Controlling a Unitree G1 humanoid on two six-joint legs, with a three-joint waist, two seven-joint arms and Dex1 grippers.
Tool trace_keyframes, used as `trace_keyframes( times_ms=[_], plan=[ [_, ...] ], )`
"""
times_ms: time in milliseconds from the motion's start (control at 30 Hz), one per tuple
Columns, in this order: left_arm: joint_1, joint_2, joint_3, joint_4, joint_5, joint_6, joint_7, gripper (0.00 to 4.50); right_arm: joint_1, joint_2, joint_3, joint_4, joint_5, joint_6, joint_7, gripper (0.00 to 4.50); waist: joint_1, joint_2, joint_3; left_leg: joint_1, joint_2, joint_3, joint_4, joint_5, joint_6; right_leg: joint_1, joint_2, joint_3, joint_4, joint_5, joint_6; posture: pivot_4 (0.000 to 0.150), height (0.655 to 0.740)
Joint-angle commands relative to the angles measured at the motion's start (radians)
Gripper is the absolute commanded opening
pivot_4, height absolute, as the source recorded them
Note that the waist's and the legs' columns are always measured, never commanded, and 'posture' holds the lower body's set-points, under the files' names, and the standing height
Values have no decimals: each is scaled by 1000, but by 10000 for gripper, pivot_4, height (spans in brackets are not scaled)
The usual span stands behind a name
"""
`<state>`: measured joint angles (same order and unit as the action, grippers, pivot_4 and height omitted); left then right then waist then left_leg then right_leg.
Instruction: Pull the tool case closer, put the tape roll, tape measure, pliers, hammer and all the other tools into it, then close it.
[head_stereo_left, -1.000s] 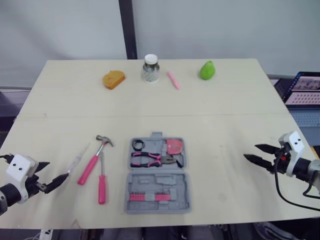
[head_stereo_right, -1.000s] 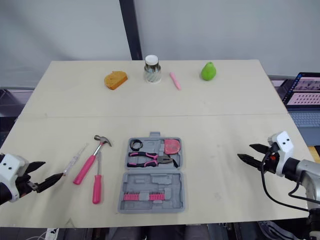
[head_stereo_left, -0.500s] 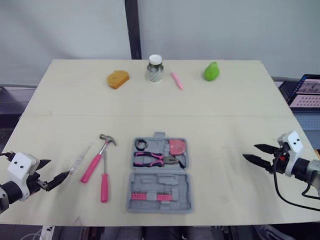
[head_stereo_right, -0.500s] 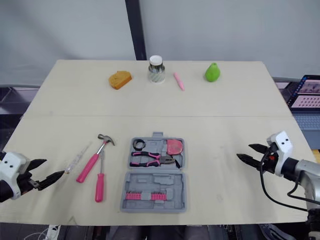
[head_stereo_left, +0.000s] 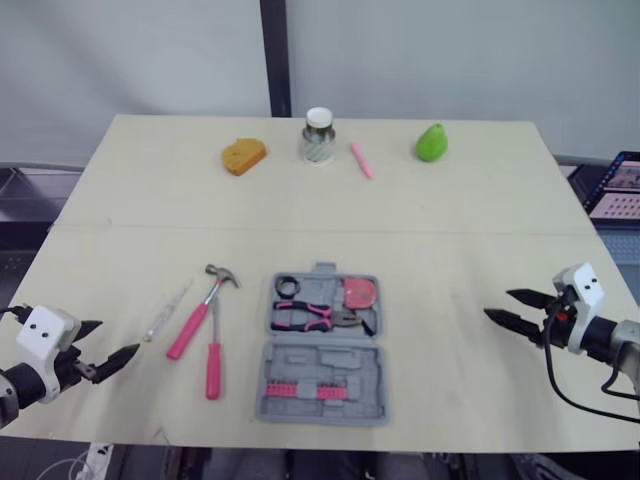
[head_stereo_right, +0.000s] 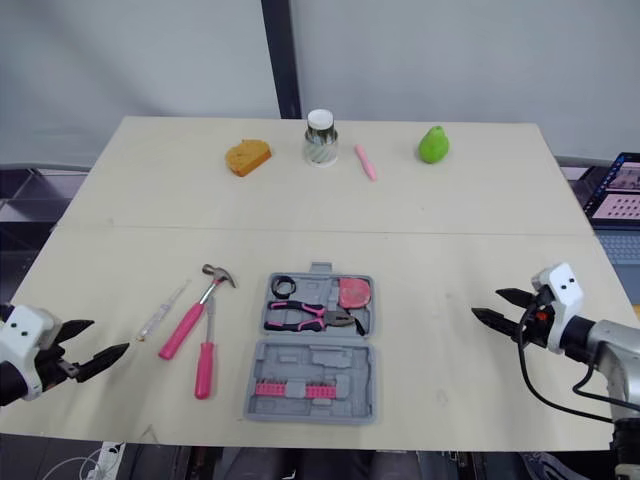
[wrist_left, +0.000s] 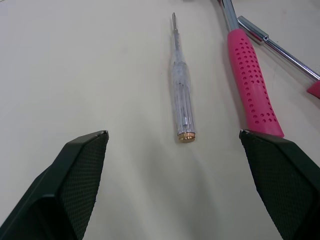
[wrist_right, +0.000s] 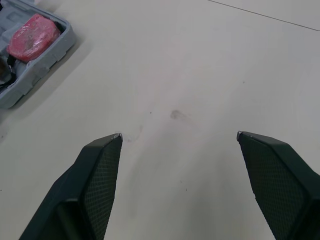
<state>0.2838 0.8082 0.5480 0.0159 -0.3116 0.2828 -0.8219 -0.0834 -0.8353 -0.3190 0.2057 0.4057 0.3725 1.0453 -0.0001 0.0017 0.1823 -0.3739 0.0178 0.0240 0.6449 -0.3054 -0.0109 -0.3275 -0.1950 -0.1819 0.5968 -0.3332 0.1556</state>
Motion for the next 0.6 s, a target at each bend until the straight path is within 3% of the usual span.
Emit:
trace_keyframes(
  times_ms=[33, 600],
  plan=[
    [-7, 6, 8, -3, 1, -14, 1, 45000, 10, 0, -21, -21, 16, 3, -6, 38686, 0, 0, 0, 0, 0, 0, 0, 0, 0, 0, 0, 0, 0, 0, 0, 1500, 7400],
    [-30, -22, -5, -31, -12, 4, 26, 45000, -7, 11, -18, -14, 17, -22, -9, 38686, 0, 0, 0, 0, 0, 2, 0, 0, 0, -1, 0, 3, 1, 0, 0, 1500, 7400]
  ],
)
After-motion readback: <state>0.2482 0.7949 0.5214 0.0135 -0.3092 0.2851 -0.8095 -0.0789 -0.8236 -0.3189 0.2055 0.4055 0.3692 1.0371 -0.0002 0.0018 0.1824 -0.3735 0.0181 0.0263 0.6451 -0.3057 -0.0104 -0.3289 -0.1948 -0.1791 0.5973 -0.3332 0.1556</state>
